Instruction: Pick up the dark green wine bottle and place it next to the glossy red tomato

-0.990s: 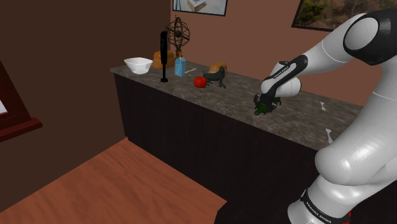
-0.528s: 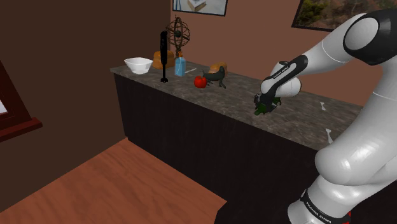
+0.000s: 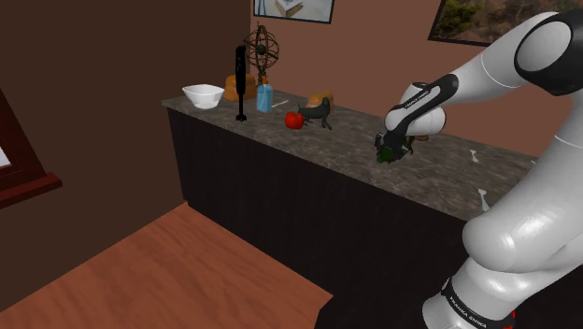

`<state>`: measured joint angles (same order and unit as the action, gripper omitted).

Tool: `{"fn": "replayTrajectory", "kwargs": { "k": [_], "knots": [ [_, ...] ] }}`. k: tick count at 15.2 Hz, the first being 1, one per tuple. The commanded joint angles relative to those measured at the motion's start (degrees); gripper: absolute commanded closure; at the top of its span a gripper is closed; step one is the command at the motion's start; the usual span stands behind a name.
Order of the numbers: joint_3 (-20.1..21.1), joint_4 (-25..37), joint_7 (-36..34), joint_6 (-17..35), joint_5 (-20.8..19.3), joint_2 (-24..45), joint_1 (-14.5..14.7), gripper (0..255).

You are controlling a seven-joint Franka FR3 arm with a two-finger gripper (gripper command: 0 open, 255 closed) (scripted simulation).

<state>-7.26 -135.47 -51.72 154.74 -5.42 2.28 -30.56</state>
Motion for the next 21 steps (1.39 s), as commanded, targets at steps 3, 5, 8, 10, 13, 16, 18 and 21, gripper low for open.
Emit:
{"fn": "replayTrajectory", "kwargs": {
  "k": [3, 5, 8, 10, 13, 16, 18, 21],
  "knots": [
    [0.1, 1.0, 0.0, -3.4, -0.1, -2.4, 0.1, 255],
    [0.1, 1.6, 0.1, -4.9, -0.1, -3.4, 0.1, 255],
    [0.1, 2.5, 0.1, -7.3, -0.1, -4.8, 0.1, 255],
    [0.2, 3.2, 0.2, -8.9, -0.1, -5.7, 0.2, 255],
    [0.2, 4.3, 0.3, -11.2, -0.1, -7.0, 0.2, 255],
    [0.3, 5.5, 0.4, -13.6, 0.0, -8.1, 0.2, 255],
    [0.3, 6.4, 0.5, -15.1, 0.0, -8.8, 0.3, 255],
    [0.4, 7.8, 0.6, -17.5, 0.0, -9.7, 0.3, 255]
  ]
}}
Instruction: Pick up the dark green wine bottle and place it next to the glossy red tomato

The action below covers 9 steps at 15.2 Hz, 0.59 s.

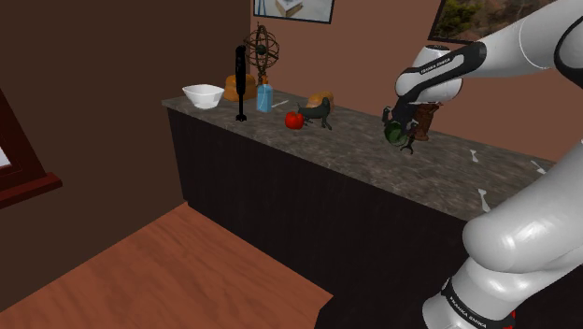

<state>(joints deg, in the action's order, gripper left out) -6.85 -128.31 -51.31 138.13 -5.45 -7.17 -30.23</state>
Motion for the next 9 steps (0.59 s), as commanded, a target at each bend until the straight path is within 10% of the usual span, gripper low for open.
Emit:
{"fn": "replayTrajectory", "kwargs": {
  "k": [1, 9],
  "knots": [
    [0.0, 1.1, 0.2, -1.6, 0.1, -0.6, 0.0, 255],
    [2.0, 13.2, -3.2, -5.2, 0.3, 8.2, 1.7, 255]
  ]
}}
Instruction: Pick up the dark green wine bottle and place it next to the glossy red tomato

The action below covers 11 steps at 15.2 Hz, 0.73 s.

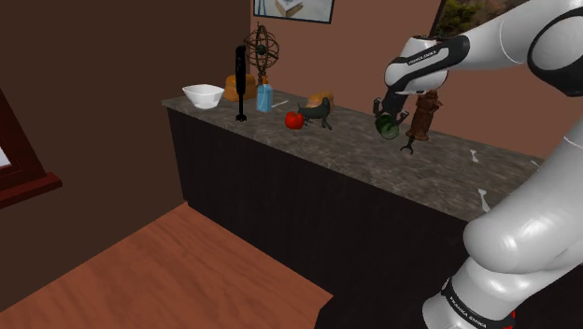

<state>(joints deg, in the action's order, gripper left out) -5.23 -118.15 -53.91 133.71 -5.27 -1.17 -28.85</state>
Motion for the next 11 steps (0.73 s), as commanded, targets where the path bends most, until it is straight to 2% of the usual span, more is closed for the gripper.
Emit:
{"fn": "replayTrajectory", "kwargs": {
  "k": [1, 6, 11],
  "knots": [
    [0.7, 5.4, -1.2, -1.4, 0.1, 4.1, 0.6, 255],
    [1.9, 18.8, -4.1, -5.0, -0.1, 14.1, 2.3, 255],
    [2.7, 35.6, -6.4, -10.6, -0.3, 25.5, 4.0, 255]
  ]
}}
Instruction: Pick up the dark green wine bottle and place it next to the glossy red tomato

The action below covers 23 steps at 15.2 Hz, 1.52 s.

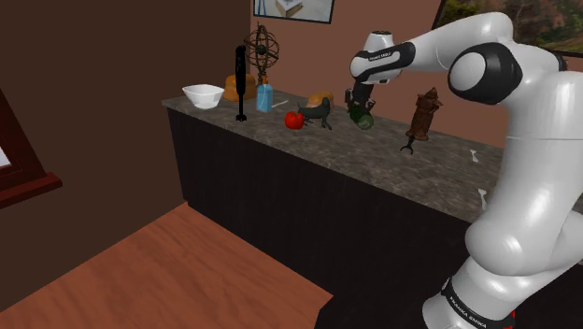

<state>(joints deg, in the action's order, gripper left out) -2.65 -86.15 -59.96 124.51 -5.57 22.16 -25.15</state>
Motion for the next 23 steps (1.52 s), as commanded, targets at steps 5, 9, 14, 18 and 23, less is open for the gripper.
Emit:
{"fn": "replayTrajectory", "kwargs": {
  "k": [5, 9, 14, 18, 23],
  "knots": [
    [0.5, 24.0, -1.7, -8.7, 0.0, 15.4, 1.7, 255],
    [0.5, 20.7, -2.0, -5.6, -0.1, 15.3, 1.7, 255],
    [0.4, 17.4, -2.4, -2.0, -0.2, 15.6, 1.7, 255],
    [0.4, 15.2, -2.7, 0.7, -0.4, 16.2, 1.7, 255],
    [0.3, 13.0, -3.1, 3.9, -0.5, 17.1, 1.7, 255]
  ]
}}
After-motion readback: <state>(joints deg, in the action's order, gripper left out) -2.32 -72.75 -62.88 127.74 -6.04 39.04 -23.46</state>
